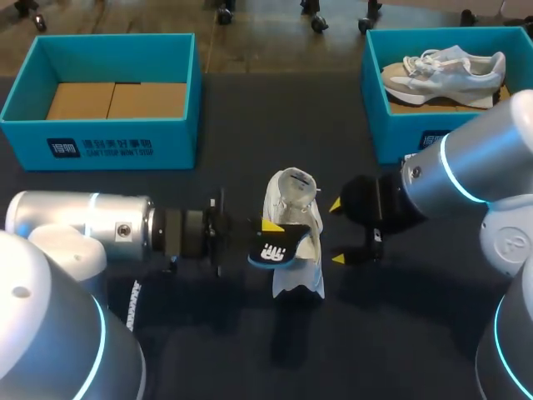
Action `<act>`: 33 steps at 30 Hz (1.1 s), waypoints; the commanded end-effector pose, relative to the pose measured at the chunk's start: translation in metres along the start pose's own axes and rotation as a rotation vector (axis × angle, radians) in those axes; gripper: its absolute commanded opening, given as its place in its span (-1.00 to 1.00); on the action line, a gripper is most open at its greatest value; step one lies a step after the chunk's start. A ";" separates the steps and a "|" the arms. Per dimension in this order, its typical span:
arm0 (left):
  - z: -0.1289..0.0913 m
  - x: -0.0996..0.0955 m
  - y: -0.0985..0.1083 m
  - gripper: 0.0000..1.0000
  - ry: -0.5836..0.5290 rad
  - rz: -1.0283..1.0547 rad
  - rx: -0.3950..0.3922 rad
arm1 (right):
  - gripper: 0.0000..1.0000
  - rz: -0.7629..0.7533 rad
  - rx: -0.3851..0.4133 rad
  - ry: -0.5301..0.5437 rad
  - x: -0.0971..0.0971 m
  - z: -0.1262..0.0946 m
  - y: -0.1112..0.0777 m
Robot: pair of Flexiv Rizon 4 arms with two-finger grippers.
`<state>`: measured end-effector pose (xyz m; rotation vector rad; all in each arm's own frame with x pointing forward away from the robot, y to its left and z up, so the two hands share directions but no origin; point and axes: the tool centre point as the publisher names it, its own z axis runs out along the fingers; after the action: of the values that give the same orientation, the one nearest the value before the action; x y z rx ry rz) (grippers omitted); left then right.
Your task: Take the shoe out of the shoebox, open the shoe tongue, remove and reinsert the insole, then place the shoe into the shoebox
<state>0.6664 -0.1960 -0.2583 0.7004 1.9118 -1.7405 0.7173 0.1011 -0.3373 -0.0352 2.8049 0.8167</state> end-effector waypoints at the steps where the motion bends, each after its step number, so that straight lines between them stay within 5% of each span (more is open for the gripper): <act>1: 0.009 0.002 0.006 -1.00 0.005 -0.006 0.007 | 1.00 -0.001 -0.002 -0.003 0.002 -0.003 -0.001; 22: 0.009 0.003 0.004 -1.00 -0.009 -0.019 0.008 | 1.00 -0.001 -0.002 -0.003 0.002 -0.003 -0.001; 33: 0.035 0.004 0.011 -1.00 0.026 -0.011 0.034 | 1.00 -0.001 -0.002 -0.003 0.002 -0.003 -0.001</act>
<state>0.6632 -0.2151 -0.2674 0.7211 1.9074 -1.7773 0.7156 0.0988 -0.3360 -0.0366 2.8031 0.8190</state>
